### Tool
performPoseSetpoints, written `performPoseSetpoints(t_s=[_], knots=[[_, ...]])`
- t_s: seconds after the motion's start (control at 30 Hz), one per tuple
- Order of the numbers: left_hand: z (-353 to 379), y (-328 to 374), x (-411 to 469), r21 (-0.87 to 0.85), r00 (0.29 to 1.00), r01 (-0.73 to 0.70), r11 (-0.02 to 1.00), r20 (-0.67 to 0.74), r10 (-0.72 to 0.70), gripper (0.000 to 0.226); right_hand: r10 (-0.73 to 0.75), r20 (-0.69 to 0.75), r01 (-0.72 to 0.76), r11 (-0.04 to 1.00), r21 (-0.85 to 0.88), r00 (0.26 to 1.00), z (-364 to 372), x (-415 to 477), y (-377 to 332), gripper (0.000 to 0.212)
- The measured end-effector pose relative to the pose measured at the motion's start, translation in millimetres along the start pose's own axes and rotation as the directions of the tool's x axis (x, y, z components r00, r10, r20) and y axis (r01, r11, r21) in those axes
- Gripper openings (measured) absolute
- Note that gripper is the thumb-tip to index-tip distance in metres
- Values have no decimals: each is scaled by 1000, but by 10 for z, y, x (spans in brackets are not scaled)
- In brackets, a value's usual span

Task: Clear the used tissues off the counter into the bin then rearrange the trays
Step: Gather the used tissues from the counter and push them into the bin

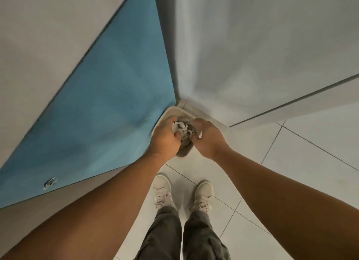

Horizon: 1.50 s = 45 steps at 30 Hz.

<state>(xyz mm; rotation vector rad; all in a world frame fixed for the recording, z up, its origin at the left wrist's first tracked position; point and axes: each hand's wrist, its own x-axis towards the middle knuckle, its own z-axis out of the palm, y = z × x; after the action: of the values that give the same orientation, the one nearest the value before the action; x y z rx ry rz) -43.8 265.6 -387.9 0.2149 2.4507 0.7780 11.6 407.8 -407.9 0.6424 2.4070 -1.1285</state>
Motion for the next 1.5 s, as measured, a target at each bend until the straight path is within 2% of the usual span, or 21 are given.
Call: performPoseSetpoints(t_s=[0.17,0.37,0.53,0.73,0.83,0.93,1.1,1.33,1.5], knots=[[-514,561,-554,13,991,-85,996,-103,86,37,-153,-57,147,985,-85,987,-669,-561,-471,51],[-1172,1159,-1233,35,957,-190,981,-218,193,46,-317,-163,302,947,-113,934,-1437,-1211,-1101,42],[-1855,1578,-1746,12,864,-250,968,-448,229,44,-475,-196,455,879,-142,858,-1879,-1637,-1684,42],[-2618,1655,-2359,62,739,-267,962,-627,245,40,-673,-187,661,739,-128,716,-2087,-2022,-2520,39],[-2889,1504,-2661,70,681,-212,975,-705,199,36,-738,-147,729,674,-121,658,-2006,-2174,-2907,36],[-3104,1218,-2953,68,633,-153,986,-760,151,35,-818,-76,807,574,-139,570,-1785,-2323,-3238,34],[-3229,515,-3419,24,615,-2,1000,-788,20,34,-863,110,867,479,-137,494,-1188,-2588,-3596,37],[-3369,-394,-3866,13,613,219,976,-780,-127,36,-836,278,880,441,-175,474,-296,-2903,-3935,40],[-3614,-803,-3899,-26,681,252,968,-706,-196,48,-829,235,857,460,-232,508,159,-2944,-4305,53]])
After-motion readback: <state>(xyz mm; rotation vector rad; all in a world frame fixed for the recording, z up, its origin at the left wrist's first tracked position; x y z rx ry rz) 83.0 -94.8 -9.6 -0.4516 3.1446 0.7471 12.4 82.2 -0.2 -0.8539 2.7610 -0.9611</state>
